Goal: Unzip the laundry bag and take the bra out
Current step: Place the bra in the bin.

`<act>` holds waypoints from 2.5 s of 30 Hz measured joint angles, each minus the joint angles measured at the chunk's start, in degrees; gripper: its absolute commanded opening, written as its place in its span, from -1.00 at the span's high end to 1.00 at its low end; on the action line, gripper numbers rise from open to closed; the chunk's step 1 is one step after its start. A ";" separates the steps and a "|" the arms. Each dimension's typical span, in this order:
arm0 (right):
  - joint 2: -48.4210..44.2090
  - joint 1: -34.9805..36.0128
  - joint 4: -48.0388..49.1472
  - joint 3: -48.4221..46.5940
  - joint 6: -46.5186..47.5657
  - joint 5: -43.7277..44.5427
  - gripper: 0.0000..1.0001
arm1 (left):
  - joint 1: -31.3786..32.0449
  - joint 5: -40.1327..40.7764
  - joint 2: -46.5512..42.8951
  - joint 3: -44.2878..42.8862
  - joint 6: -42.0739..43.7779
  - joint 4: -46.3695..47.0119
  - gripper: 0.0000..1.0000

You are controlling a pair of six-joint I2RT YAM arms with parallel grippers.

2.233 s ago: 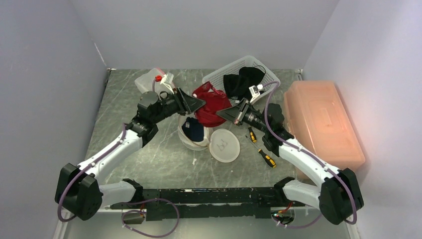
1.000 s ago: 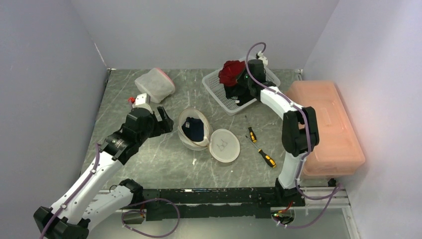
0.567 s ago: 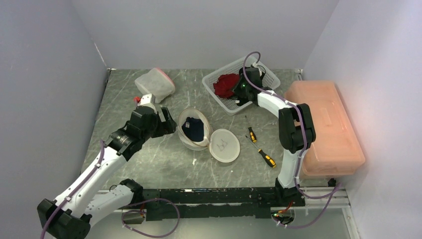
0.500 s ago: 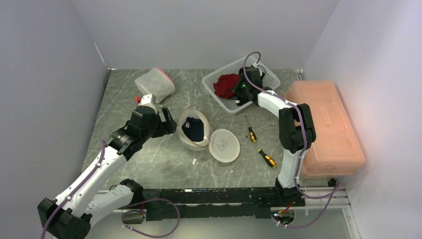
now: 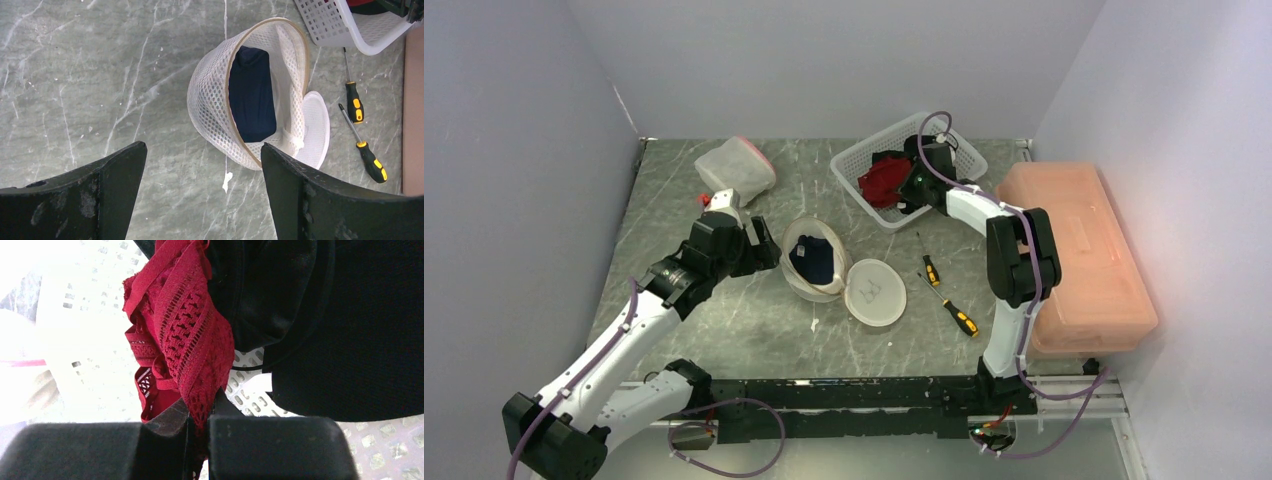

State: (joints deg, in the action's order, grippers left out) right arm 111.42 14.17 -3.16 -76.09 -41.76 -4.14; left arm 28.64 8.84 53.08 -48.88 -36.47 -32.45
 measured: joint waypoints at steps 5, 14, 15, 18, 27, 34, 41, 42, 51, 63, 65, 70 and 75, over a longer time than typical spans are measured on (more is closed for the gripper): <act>-1.42 0.00 -0.87 0.17 0.83 -0.31 1.00 | 0.00 0.07 0.00 0.00 0.00 -0.02 -0.80; -11.23 2.21 1.79 -0.42 3.65 -0.39 1.00 | 0.00 0.50 -0.11 0.00 0.04 -0.04 -0.80; -11.39 2.45 2.01 -1.49 3.87 -0.39 1.00 | 0.00 0.50 -0.11 0.00 0.04 -0.07 -0.80; -11.32 2.51 2.10 -3.15 4.07 -0.31 1.00 | 0.00 0.48 -0.11 0.00 0.04 -0.07 -0.80; -6.14 1.81 -2.78 -3.91 3.02 -0.48 1.00 | 0.00 0.35 0.02 0.00 0.04 -0.07 -0.80; -1.55 1.66 -6.40 -4.31 2.54 -0.90 1.00 | 0.00 -0.48 1.33 0.00 0.00 -0.09 -0.79; 1.55 1.64 -8.11 -4.33 2.99 -0.39 0.99 | 0.00 -1.44 2.16 0.00 0.00 -0.13 -0.80; 2.10 1.64 -8.37 -4.35 3.17 -0.26 0.80 | 0.00 -1.49 2.19 0.00 0.00 -0.13 -0.80; 3.21 1.60 -9.60 -4.63 4.24 0.92 -0.29 | 0.00 -1.62 2.23 0.00 0.02 -0.28 -0.80; -3.08 1.60 -13.77 -6.67 5.25 3.96 -0.60 | 0.00 -1.99 2.54 0.00 0.04 -0.68 -0.81; -5.25 1.62 -14.05 -7.28 5.53 5.05 -0.59 | 0.00 -1.99 2.54 -0.04 0.07 -1.27 -0.81; -10.51 3.39 -13.77 -7.56 7.69 8.90 0.00 | 0.00 -2.01 2.54 -0.63 0.04 -1.88 -0.80; -12.17 6.36 -11.85 -7.56 9.44 9.09 0.34 | 0.00 -2.45 2.69 -0.68 -0.24 -1.73 -0.78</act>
State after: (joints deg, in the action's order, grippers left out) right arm 99.24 20.53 -15.00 -83.66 -32.32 4.95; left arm 28.64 6.39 55.77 -49.56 -36.71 -34.17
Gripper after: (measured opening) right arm 0.364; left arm 0.894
